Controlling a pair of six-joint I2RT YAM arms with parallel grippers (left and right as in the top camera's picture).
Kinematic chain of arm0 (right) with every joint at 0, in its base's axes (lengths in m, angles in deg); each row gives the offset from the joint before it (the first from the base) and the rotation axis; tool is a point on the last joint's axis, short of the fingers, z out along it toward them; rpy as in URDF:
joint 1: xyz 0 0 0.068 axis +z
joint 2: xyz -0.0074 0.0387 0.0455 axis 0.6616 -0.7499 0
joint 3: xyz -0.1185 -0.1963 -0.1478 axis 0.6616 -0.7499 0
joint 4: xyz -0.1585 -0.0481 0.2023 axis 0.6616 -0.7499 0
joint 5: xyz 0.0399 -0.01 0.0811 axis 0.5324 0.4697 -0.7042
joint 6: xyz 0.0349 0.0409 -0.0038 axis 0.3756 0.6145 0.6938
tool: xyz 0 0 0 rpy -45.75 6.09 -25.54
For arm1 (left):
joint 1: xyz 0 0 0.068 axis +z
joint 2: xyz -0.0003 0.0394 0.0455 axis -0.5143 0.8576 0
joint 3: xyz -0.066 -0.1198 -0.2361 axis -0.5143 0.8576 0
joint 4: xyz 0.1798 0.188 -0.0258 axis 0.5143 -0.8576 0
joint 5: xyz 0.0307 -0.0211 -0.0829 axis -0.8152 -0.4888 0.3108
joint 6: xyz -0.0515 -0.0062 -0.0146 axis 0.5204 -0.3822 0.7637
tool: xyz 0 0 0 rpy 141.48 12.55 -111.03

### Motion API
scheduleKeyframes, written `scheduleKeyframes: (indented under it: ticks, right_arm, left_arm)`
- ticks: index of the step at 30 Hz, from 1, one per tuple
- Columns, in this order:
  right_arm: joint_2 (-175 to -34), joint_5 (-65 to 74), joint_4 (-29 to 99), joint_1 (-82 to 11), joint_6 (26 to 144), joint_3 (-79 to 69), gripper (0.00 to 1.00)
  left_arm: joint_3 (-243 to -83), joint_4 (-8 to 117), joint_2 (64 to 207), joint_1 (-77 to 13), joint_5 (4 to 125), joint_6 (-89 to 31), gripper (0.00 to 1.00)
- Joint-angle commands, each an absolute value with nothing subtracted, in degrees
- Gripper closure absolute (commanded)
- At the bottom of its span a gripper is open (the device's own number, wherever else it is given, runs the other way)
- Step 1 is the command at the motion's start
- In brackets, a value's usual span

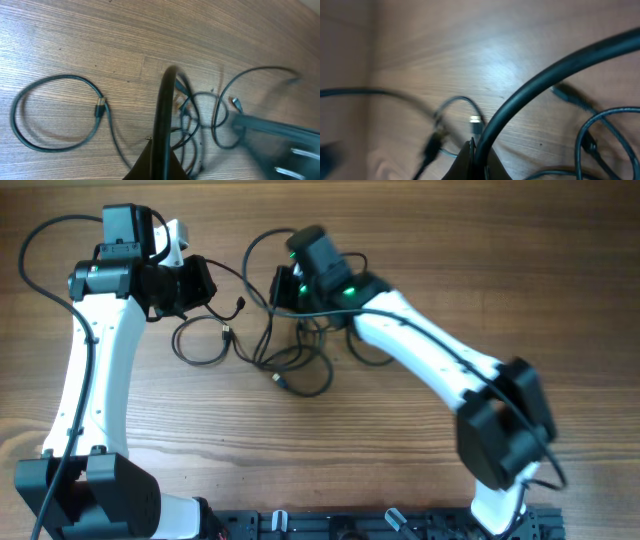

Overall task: Untangle cables
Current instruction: 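Move both grippers apart, left gripper releasing the bundle at center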

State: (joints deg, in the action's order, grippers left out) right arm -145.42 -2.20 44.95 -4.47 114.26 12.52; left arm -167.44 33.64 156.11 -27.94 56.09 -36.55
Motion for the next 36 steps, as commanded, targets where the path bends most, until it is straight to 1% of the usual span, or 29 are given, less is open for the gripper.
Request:
scheduleKeyframes:
  ticks: [1,3,5,8,11,13,15,17,19,21,23,24,27,29,33,35,36]
  right_arm:
    - [-131.63,-15.25,45.48,-9.08,104.43,13.35,0.96]
    - [-126.36,-19.21,45.26,-10.92,104.6,13.35,0.96]
    - [-120.83,-19.75,43.66,-12.45,105.45,13.35,0.96]
    - [-117.38,-19.75,41.39,-13.96,105.52,13.35,0.96]
    - [-117.09,-20.37,38.33,-15.29,106.94,13.35,0.96]
    - [-117.31,-24.34,38.09,-16.16,107.18,13.35,0.96]
    - [-117.31,-30.51,39.97,-17.17,107.44,13.35,0.96]
    - [-117.31,-33.48,40.4,-19.03,107.97,13.56,0.96]
    - [-117.31,-33.52,39.44,-20.73,107.09,13.56,0.96]
    - [-117.35,-32.32,37.17,-22.83,105.76,13.54,0.96]
    - [-117.59,-30.33,34.55,-24.71,104.36,13.54,0.96]
    - [-117.86,-29.33,33.32,-25.58,103.51,13.54,0.96]
    - [-118.34,-28.72,30.55,-27.25,102.37,13.54,0.96]
    - [-119.02,-28.39,28.86,-27.57,101.37,13.54,0.96]
    - [-120.94,-25.9,22.59,-27.55,100.54,13.54,0.96]
    - [-122.08,-24.34,19.29,-27.57,99.16,13.54,0.96]
    - [-123.17,-22.75,16.76,-27.51,98.2,13.54,0.96]
  left_arm:
    - [-168.12,33.82,156.48,-28.12,56.59,-36.04,0.96]
    - [-168.12,33.82,156.52,-28.12,56.59,-36.02,0.96]
    - [-168.12,33.79,156.54,-28.12,56.59,-36.04,0.96]
    - [-168.12,33.47,156.54,-28.12,56.61,-36.04,0.95]
    - [-168.12,33.07,156.54,-28.23,56.61,-36.07,0.94]
    - [-168.12,32.85,156.61,-28.38,56.61,-36.07,0.94]
    - [-168.12,32.7,156.94,-28.88,56.61,-36.18,0.9]
    - [-168.12,32.39,157.44,-29.78,57.05,-37.62,0.84]
    - [-168.12,32.07,157.99,-30.89,60.29,-41.25,0.75]
    - [-168.12,31.83,158.9,-32.62,65.47,-46.54,0.64]
    - [-168.12,31.76,159.6,-34.17,67.74,-49.2,0.55]
    - [-168.12,31.67,159.89,-35.18,68.61,-50.47,0.51]
    - [-168.12,31.04,160.76,-38.04,68.9,-52.63,0.46]
    - [-168.12,29.92,161.81,-40.01,68.42,-53.44,0.45]
    - [-168.1,28.53,165.46,-43.05,66.58,-54.25,0.58]
    - [-168.1,28.59,167.36,-44.07,65.95,-54.23,0.59]
    - [-168.1,28.92,168.63,-44.55,65.77,-54.23,0.62]
